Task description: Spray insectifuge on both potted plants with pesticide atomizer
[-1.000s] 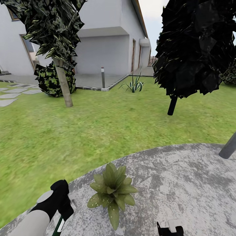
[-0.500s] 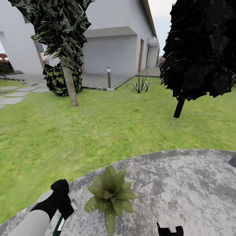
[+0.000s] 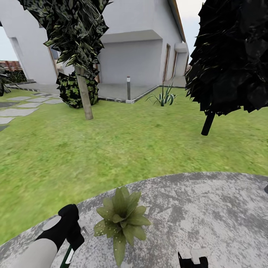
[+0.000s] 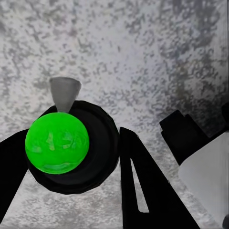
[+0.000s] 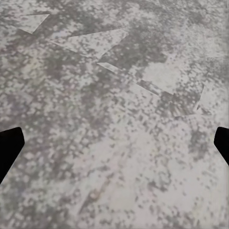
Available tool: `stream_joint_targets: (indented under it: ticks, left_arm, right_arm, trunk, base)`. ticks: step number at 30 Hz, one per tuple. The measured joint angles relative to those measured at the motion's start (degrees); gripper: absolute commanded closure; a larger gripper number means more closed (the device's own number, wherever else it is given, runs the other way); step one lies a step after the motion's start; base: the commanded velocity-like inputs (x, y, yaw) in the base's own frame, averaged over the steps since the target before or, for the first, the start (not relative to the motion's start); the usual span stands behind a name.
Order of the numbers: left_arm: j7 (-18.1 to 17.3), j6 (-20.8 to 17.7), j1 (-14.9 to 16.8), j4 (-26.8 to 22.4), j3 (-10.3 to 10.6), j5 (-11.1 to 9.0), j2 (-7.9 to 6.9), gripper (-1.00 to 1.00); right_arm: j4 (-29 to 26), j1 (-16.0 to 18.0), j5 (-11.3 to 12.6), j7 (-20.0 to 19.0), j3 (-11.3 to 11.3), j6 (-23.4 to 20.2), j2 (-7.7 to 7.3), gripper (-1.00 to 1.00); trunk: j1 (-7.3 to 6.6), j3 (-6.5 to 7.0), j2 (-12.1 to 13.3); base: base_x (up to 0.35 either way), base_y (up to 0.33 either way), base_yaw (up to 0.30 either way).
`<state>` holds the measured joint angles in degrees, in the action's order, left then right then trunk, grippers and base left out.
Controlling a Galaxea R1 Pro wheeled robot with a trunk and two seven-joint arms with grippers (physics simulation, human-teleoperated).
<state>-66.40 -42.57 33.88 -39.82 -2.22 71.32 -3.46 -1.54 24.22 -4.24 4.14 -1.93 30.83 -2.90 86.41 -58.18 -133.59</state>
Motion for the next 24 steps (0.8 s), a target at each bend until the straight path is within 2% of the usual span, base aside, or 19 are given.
stream_joint_targets:
  ticks: [8,14,24]
  left_arm:
    - [0.0,0.0,-0.1,0.2,0.1,-0.1,0.42,1.00]
    - [0.0,0.0,-0.1,0.2,0.1,0.0,0.42,1.00]
    - [0.0,0.0,-0.1,0.1,0.1,0.0,0.43,1.00]
  right_arm:
    - [0.0,0.0,0.0,0.0,0.0,0.0,0.00,-1.00]
    - [0.0,0.0,0.0,0.0,0.0,0.0,0.00,-1.00]
    - [0.1,0.0,0.0,0.0,0.0,0.0,0.00,-1.00]
  trunk:
    - [0.00,0.00,0.0]
    - [0.00,0.00,0.0]
    - [-0.01,0.00,0.0]
  base:
    - [0.000,-0.011,0.239]
    - [0.000,-0.233,0.272]
    - [0.047,-0.270,0.023]
